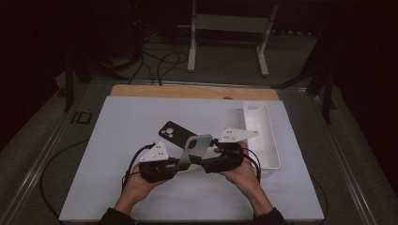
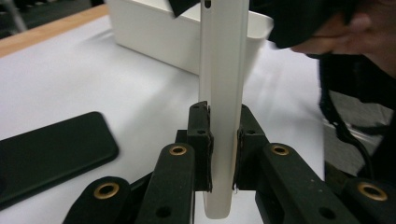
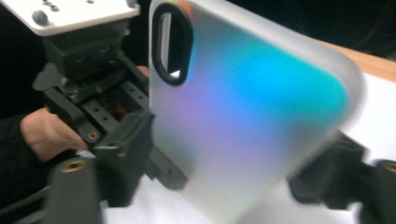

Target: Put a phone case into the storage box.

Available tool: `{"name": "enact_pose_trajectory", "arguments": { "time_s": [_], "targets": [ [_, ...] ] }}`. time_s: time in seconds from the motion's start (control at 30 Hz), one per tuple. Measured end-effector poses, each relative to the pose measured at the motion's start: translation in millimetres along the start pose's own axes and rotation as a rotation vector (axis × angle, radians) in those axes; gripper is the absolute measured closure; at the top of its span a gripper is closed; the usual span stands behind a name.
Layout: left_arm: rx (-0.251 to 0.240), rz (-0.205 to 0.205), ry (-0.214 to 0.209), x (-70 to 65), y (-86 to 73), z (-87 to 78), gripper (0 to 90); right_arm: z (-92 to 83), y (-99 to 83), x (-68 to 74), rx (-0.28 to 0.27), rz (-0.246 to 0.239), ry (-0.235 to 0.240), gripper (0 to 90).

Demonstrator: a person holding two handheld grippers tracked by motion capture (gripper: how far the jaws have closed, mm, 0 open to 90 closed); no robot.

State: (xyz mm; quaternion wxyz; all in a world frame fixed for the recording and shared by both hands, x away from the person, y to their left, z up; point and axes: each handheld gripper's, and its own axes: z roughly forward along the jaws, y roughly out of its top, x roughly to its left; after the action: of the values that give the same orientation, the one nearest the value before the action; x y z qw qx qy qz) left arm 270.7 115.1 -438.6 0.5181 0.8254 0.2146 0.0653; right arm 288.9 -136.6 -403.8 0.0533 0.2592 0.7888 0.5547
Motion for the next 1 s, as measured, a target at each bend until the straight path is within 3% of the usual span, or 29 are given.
{"name": "enact_pose_trajectory", "arguments": {
  "time_s": [0.17, 0.3, 0.43, 0.73, 1.0],
  "targets": [
    [-0.006, -0.018, 0.055, 2.1, -0.8, -0.9, 80.7, -6.1, 1.6, -0.8, -0.030, 0.039, -0.041, 12.0],
    [0.007, -0.024, 0.066, 2.4, -1.6, 1.4, 80.7, -10.1, 3.8, 1.5, -0.095, 0.089, -0.097, 10.2],
    [0.016, -0.025, 0.080, 1.9, -1.8, 3.2, 80.6, -8.2, 5.7, 6.8, -0.119, 0.104, -0.117, 10.5],
    [0.029, -0.023, 0.102, -0.5, -1.8, 5.9, 80.7, 4.2, 9.1, 13.6, -0.110, 0.140, -0.180, 13.9],
    [0.064, -0.006, 0.125, -9.8, -1.4, 18.3, 80.6, 13.6, 10.3, 14.7, -0.132, 0.181, -0.226, 15.3]
  ]
}}
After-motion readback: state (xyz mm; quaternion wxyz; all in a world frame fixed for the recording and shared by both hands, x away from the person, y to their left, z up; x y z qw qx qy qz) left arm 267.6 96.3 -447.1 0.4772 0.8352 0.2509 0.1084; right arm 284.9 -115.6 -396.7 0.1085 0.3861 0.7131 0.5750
